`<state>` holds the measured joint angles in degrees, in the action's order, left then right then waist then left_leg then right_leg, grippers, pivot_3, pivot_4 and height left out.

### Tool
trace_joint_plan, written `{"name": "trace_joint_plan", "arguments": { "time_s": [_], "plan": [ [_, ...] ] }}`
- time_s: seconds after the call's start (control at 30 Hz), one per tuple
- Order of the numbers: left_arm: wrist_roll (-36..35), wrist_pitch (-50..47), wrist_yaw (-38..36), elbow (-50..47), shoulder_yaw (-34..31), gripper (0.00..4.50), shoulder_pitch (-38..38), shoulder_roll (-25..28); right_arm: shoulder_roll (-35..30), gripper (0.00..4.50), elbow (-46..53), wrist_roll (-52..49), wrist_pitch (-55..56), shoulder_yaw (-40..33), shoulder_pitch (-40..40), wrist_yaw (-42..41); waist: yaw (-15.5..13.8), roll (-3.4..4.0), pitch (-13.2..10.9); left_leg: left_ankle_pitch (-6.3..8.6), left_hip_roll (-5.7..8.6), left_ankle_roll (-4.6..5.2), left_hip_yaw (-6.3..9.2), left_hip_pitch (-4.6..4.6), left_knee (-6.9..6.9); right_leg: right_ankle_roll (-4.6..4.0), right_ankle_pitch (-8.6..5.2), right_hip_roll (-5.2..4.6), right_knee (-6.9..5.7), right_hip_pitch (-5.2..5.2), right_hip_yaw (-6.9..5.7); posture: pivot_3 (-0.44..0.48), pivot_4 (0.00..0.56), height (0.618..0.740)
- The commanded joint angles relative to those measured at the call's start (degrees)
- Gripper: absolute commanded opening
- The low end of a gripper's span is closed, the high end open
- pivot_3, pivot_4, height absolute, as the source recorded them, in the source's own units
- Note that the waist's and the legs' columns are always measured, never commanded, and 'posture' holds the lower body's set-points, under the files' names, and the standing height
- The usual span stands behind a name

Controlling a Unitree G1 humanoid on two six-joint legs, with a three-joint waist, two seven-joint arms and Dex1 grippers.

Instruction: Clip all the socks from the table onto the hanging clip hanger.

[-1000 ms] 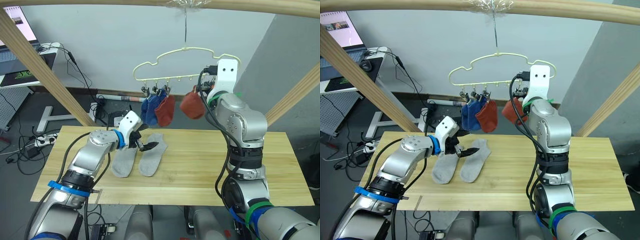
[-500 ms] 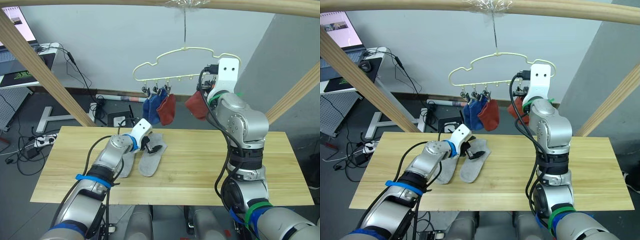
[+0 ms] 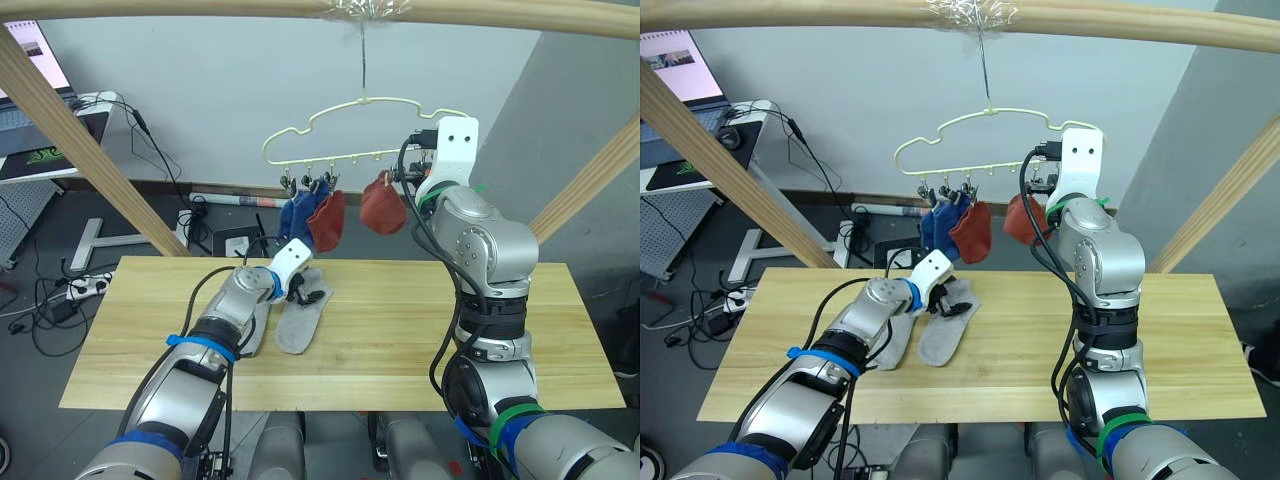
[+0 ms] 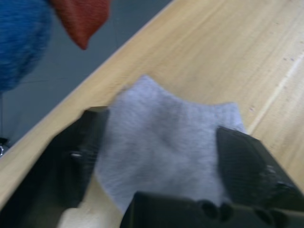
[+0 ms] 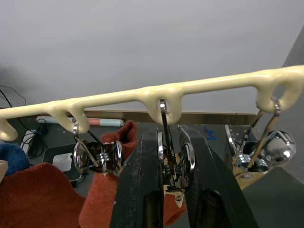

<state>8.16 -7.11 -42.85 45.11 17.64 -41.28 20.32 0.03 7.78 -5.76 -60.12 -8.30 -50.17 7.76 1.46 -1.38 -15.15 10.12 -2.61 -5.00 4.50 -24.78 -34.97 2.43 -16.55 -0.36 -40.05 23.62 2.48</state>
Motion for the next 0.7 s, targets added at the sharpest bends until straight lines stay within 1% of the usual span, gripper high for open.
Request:
{"name": "trace_joint_plan", "arguments": {
  "time_s": [0.03, 0.3, 0.5, 0.7],
  "plan": [
    [1.96, -1.24, 0.04, 1.34, 0.91, 2.70, 1.49, 0.21, -0.22, 0.20, 3.27, -0.22, 0.34, -0.31, -0.60, 0.10, 0.12, 0.00, 0.02, -0.01, 0.00, 0.02, 0.00, 0.02, 0.00, 0.00, 0.00, 0.00, -0.02, -0.01, 0.00, 0.048, 0.205, 0.740],
    [0.94, -2.69, -1.55, 0.65, 0.03, 0.25, 1.63, -0.13, -0.23, 0.20, 3.07, -0.29, 0.25, -0.32, -0.44, -0.07, 0.23, 0.00, 0.03, -0.13, 0.00, 0.21, 0.02, 0.03, 0.00, -0.11, 0.07, 0.02, -0.04, -0.01, -0.01, 0.053, 0.206, 0.740],
    [-2.35, -5.73, -4.84, -4.31, -1.74, 0.25, 3.12, -1.27, -0.05, 0.20, 2.79, -0.45, -0.08, -0.13, -0.43, -0.31, 0.22, 0.00, 0.02, -0.13, 0.00, 0.21, 0.02, 0.02, 0.02, -0.12, 0.07, 0.02, -0.03, -0.01, -0.01, 0.059, 0.208, 0.740],
    [-11.82, -16.81, -10.22, -19.18, -5.49, 0.25, 4.21, -5.40, 0.02, 0.20, 2.69, -0.66, -0.61, -0.41, -0.67, -0.40, 0.08, 0.00, 0.02, -0.13, 0.00, 0.21, 0.02, -0.04, 0.02, -0.12, 0.07, 0.01, 0.02, 0.00, -0.02, 0.054, 0.213, 0.740]
  ]
}}
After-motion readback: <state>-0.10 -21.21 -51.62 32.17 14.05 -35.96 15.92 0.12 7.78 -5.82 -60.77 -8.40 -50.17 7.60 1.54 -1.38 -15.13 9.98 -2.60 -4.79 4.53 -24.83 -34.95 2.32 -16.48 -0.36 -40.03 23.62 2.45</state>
